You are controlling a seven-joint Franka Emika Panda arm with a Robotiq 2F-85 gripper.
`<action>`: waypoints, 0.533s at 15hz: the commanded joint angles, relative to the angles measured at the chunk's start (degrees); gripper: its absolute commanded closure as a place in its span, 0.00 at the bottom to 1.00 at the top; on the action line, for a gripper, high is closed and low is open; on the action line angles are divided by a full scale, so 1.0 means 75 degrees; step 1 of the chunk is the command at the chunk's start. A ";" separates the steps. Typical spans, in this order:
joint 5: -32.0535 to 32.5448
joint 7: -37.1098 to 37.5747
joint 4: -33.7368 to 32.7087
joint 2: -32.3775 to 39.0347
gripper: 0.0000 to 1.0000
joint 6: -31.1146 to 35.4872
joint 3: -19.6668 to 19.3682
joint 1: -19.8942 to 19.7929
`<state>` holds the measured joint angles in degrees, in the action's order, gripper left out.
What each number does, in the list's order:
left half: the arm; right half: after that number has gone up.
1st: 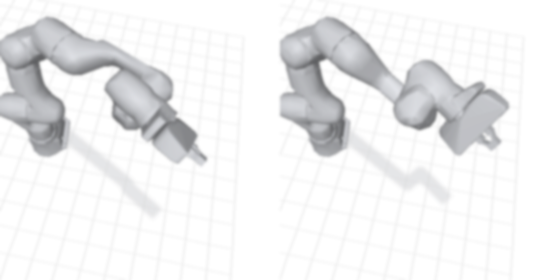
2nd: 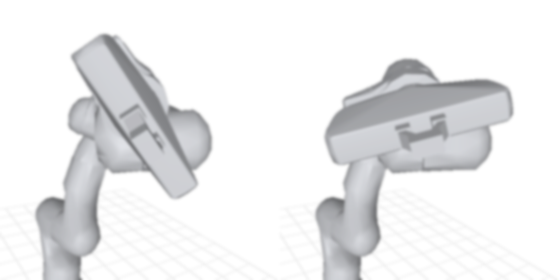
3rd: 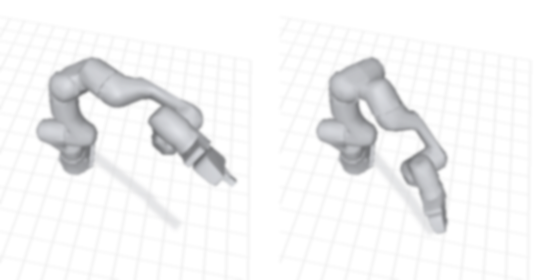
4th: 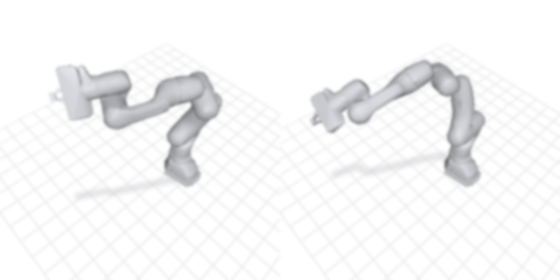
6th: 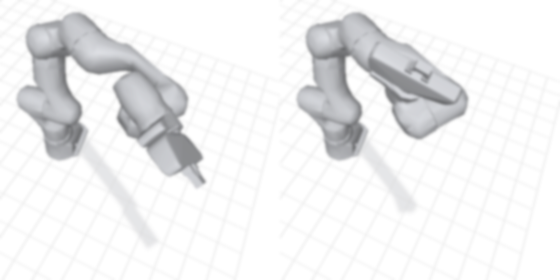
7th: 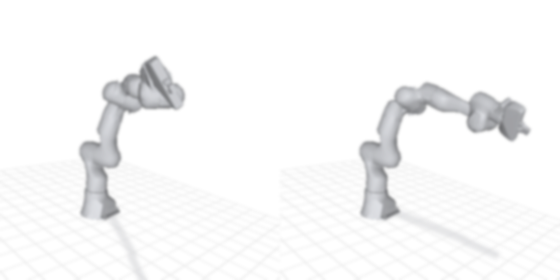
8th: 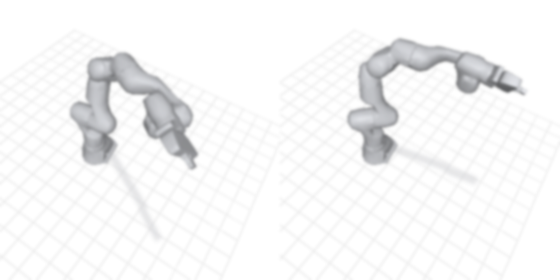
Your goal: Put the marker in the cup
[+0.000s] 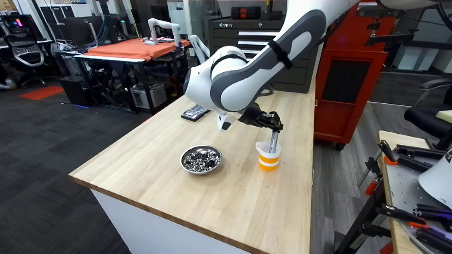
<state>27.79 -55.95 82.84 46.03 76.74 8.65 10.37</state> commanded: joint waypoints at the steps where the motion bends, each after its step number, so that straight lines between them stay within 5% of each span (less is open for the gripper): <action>1: 0.0127 -0.0166 -0.0442 0.0211 0.58 -0.0405 -0.0023 0.0097; 8: 0.0028 -0.0160 -0.0620 0.0194 0.11 -0.0567 -0.0014 0.0068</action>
<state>27.80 -56.48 80.34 47.10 74.96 8.65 10.57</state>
